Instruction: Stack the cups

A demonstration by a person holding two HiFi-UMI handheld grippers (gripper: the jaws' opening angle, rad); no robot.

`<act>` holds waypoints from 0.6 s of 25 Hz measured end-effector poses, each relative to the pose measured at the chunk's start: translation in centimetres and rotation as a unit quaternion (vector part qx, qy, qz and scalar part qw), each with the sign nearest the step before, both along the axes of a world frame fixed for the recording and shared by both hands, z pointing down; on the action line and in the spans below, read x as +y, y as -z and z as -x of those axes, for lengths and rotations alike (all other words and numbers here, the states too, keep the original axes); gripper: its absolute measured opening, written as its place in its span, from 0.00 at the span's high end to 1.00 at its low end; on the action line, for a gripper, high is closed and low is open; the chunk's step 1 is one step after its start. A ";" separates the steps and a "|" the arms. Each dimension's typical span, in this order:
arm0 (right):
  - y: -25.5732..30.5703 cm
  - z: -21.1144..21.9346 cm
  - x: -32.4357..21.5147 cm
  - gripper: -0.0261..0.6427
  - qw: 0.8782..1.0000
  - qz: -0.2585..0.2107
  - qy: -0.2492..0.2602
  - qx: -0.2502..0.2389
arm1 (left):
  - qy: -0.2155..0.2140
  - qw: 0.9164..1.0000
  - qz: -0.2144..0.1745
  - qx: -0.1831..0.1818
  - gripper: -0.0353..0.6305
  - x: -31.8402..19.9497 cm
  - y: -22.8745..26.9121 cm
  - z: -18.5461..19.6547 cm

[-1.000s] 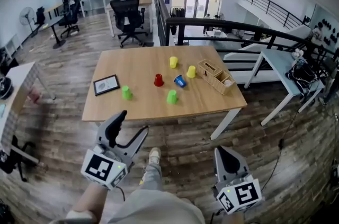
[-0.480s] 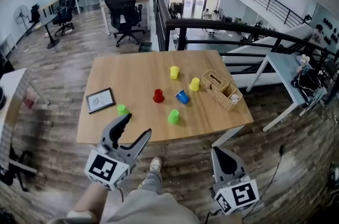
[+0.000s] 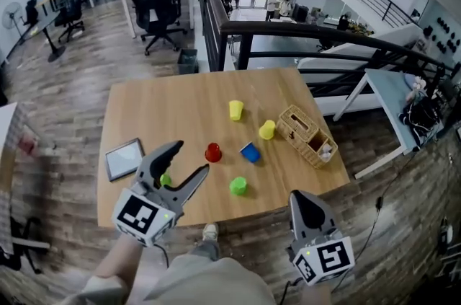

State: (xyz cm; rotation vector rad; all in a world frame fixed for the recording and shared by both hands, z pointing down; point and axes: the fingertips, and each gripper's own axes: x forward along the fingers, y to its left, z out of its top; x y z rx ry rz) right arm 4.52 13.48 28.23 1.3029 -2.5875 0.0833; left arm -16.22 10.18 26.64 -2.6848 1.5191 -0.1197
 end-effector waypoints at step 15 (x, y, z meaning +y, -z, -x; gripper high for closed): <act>-3.7 1.9 -13.6 0.92 0.999 0.047 0.000 0.018 | -0.082 0.995 0.053 -0.005 0.52 -14.1 -3.4 0.7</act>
